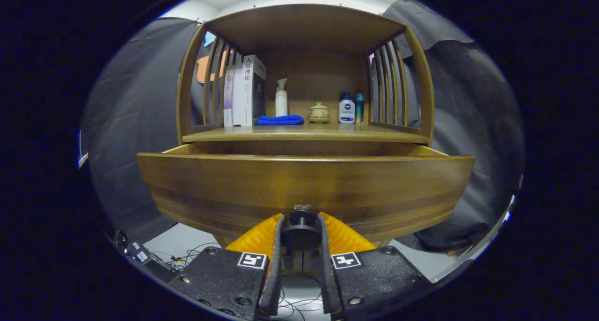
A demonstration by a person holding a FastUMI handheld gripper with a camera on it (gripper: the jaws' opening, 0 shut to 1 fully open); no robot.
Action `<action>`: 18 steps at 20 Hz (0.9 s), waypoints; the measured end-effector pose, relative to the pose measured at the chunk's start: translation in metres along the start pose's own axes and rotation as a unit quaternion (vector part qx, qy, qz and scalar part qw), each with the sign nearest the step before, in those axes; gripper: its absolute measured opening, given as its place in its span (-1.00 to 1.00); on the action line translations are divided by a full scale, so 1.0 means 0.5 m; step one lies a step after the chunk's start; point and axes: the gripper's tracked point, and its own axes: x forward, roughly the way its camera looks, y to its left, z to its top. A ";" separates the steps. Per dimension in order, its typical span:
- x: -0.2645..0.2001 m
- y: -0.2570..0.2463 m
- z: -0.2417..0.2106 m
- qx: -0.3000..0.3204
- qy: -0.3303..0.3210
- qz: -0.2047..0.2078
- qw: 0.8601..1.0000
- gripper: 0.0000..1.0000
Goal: Pull open the drawer, take out the items inside it, and place them on the countertop above the cabinet.
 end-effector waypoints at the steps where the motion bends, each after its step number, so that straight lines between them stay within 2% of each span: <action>1: -0.001 0.000 0.000 -0.002 0.000 0.000 1.000 -0.26; 18: 0.001 0.001 -0.002 -0.006 0.014 0.008 1.000 -0.26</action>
